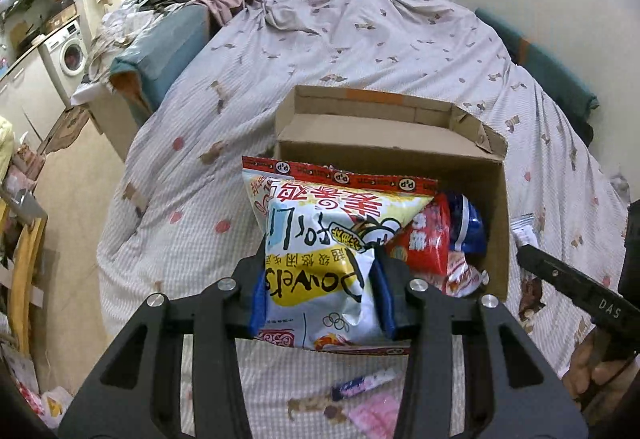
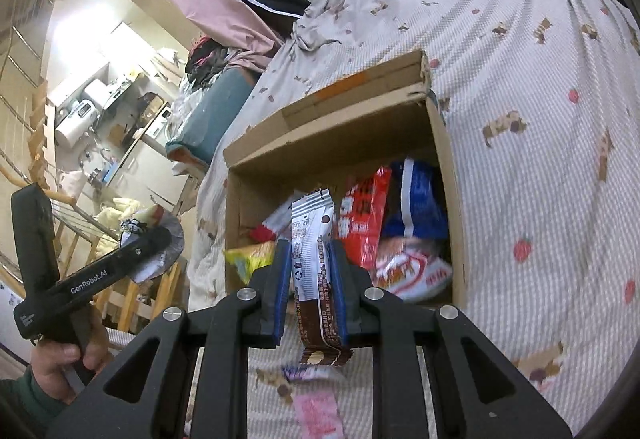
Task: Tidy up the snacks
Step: 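Carry the Dowels bag and brown-and-white bar over the box, then lower both snacks into the box and open both tools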
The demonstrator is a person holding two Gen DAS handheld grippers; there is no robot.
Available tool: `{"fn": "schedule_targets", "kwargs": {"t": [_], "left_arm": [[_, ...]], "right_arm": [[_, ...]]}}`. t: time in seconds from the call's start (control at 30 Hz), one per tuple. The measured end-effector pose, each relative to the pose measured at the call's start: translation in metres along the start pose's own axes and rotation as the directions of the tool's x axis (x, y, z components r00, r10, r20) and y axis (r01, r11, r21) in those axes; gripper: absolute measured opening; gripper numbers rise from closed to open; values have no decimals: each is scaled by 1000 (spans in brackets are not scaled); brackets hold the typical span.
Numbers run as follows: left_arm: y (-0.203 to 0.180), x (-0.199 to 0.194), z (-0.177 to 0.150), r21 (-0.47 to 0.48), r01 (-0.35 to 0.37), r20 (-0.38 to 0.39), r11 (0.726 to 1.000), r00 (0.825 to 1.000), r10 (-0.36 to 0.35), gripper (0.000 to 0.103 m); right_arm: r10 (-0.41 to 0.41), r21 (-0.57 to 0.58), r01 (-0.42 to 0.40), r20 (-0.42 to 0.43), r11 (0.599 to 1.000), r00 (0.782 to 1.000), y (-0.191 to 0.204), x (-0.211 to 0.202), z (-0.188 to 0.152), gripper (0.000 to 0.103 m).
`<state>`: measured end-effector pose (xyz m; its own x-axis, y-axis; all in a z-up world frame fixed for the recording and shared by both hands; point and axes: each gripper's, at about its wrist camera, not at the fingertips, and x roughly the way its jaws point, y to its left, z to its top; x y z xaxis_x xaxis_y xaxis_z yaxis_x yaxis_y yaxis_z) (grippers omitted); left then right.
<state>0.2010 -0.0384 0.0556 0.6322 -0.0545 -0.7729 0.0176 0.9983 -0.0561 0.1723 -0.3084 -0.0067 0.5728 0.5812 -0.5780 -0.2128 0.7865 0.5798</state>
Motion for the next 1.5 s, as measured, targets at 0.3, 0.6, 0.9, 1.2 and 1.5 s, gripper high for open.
{"fn": "schedule_targets", "kwargs": {"t": [0.3, 0.6, 0.9, 1.2, 1.5], "left_arm": [[-22, 46, 15, 27, 2, -54, 1000, 999, -1, 39], [-26, 89, 25, 29, -29, -100, 999, 994, 32, 39], [-30, 110, 28, 46, -43, -106, 998, 993, 48, 39], [-25, 125, 22, 11, -51, -160, 999, 986, 52, 41], [-27, 125, 19, 1, -79, -171, 997, 982, 78, 49]], "right_arm": [[-31, -35, 30, -30, 999, 999, -10, 41, 18, 20], [-16, 11, 16, -27, 1000, 1000, -19, 64, 32, 20], [-26, 29, 27, -48, 999, 999, -23, 80, 36, 20], [11, 74, -7, -61, 997, 998, -31, 87, 35, 20], [29, 67, -24, -74, 997, 997, -24, 91, 33, 23]]}}
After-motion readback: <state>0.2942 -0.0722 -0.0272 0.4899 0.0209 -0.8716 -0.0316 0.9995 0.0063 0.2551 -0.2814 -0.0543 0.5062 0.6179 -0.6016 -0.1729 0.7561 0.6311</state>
